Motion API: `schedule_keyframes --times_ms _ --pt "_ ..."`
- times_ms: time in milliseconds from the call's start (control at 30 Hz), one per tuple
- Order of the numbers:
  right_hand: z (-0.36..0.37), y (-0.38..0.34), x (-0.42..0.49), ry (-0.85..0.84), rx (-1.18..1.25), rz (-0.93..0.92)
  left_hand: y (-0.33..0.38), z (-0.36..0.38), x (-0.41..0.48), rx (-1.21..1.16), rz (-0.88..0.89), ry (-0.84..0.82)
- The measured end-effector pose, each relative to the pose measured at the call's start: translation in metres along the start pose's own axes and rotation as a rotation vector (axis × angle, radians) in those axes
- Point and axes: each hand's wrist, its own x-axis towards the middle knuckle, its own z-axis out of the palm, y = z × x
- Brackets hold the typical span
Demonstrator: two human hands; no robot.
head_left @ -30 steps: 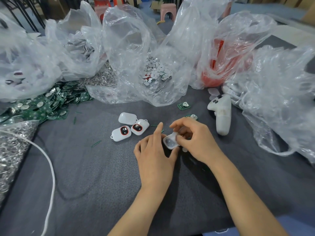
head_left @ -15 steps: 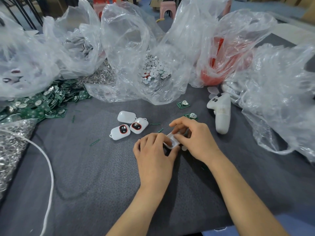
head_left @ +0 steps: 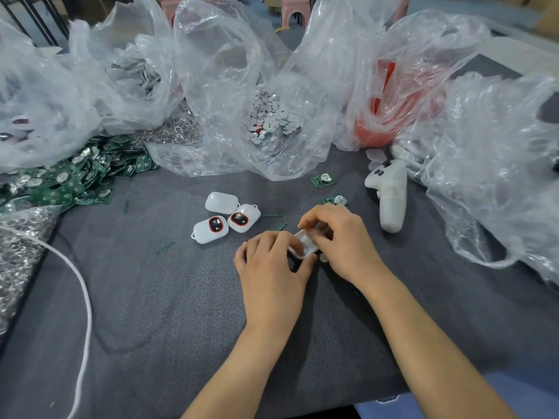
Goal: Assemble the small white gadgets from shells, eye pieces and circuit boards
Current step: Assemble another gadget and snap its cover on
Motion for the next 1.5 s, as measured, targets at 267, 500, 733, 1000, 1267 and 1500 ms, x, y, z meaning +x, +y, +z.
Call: schedule_keyframes --times_ms 267,500,733,1000,1267,1500 --pt "0.001 0.006 0.004 0.059 0.146 0.068 0.000 0.000 0.000 -0.012 -0.020 0.015" --pt "-0.011 0.012 0.002 -0.127 0.261 0.139 0.002 -0.001 -0.001 0.016 0.012 0.013" --pt "-0.007 0.014 0.004 -0.129 0.238 0.151 0.000 0.001 0.000 0.033 0.030 0.013" --pt "-0.009 0.016 0.004 -0.155 0.309 0.198 -0.004 0.006 0.000 0.041 0.052 0.040" --pt "-0.004 0.009 0.002 -0.119 0.172 0.133 -0.006 0.007 0.001 0.069 0.064 0.050" --pt "-0.001 0.002 0.001 -0.078 0.076 0.038 -0.017 -0.007 0.001 -0.121 0.162 -0.048"
